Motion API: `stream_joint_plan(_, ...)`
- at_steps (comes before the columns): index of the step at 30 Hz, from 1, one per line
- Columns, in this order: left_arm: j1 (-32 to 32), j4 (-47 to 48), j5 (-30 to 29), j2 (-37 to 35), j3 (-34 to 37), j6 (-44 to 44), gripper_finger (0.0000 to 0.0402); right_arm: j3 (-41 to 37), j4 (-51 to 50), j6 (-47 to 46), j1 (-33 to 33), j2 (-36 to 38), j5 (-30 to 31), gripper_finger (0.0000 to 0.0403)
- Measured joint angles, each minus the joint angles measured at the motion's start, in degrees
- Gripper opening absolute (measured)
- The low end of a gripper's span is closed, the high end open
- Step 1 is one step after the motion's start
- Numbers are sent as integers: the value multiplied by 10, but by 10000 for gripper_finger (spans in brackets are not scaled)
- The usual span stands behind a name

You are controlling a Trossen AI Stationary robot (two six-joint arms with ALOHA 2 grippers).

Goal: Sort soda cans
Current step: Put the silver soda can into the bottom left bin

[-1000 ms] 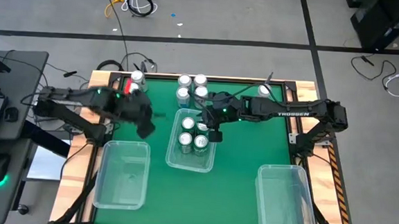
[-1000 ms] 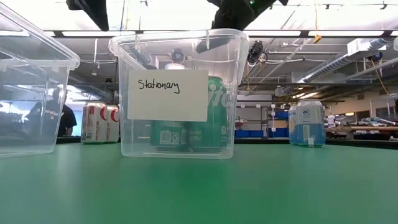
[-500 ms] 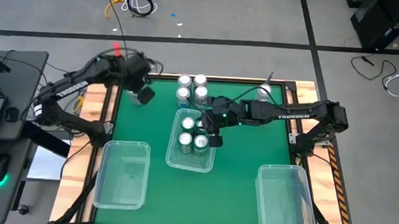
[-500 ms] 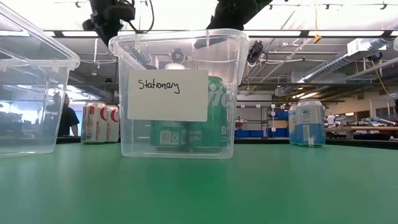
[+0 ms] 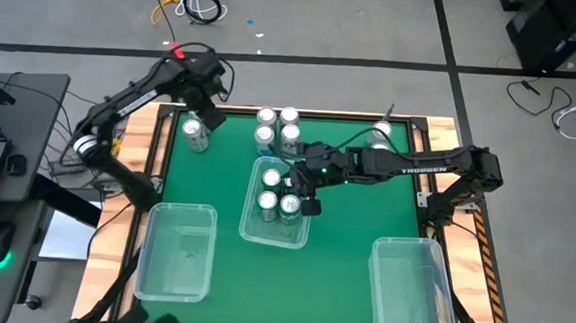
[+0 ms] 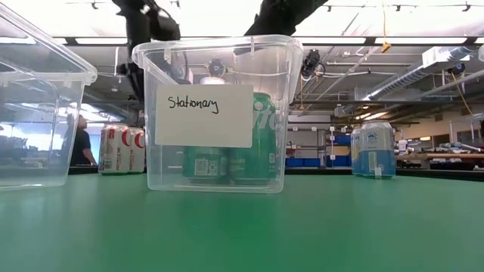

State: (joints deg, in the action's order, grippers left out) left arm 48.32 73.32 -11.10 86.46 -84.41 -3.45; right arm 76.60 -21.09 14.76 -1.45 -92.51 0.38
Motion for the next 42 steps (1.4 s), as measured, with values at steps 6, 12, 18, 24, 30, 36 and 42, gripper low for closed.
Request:
stream_joint_plan(6,10,-1,-20,47,0,-26,188,0,-4,0,0,-2,0,113)
stream_joint_plan(12,25,-1,-30,72,0,-26,255,0,-11,4,0,-2,-1,115)
stream_joint_plan(18,47,-3,-28,75,0,-26,274,0,-20,4,0,-2,-8,115)
stream_joint_plan(24,89,-2,3,79,0,-25,275,0,-22,4,0,-2,-20,115)
stream_joint_plan(30,123,-6,8,104,0,-26,275,0,-22,4,0,-2,-20,115)
stream_joint_plan(36,130,-18,10,126,-1,-38,276,0,-22,4,0,-2,-20,115)
stream_joint_plan(42,132,-38,12,128,-2,-43,276,0,-26,4,0,-2,-20,115)
